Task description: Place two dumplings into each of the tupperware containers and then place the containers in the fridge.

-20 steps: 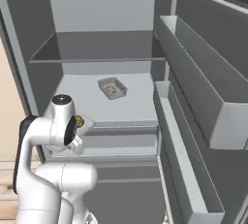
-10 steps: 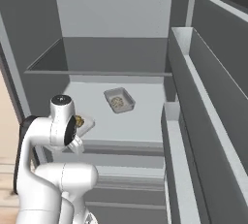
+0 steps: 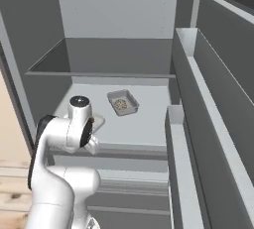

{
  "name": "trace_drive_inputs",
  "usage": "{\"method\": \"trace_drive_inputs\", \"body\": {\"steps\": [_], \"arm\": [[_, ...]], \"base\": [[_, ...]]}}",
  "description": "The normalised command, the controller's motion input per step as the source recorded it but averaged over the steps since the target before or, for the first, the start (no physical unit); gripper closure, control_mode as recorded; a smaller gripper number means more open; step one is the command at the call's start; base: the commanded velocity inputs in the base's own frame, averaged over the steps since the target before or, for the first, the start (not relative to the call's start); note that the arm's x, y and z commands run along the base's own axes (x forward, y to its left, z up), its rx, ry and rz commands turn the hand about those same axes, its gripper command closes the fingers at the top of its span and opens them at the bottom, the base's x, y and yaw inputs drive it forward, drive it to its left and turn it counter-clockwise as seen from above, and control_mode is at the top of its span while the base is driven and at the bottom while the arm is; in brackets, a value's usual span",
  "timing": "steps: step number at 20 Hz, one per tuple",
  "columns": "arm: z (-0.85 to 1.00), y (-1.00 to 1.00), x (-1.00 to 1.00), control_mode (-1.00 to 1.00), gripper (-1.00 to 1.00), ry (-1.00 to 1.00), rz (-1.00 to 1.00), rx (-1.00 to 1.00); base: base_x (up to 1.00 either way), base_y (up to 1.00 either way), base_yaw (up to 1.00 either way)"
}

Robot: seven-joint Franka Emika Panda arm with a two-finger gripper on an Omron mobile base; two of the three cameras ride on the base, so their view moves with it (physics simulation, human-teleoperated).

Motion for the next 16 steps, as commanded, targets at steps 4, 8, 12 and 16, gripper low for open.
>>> {"method": "trace_drive_inputs", "body": {"steps": [4,8,12,16], "arm": [[0.0,-0.07,1.0,-1.0,1.0,0.0,0.0,0.02],[0.0,0.0,1.0,-1.0,1.0,0.09,0.0,0.0],[0.0,0.01,0.84,-1.0,1.0,0.17,0.0,0.0],[-0.04,0.06,0.58,-1.0,1.0,0.06,-0.04,0.0]], "base": [[0.0,0.0,0.0],[0.0,0.0,0.0],[0.0,0.0,0.0],[0.0,0.0,0.0]]}}
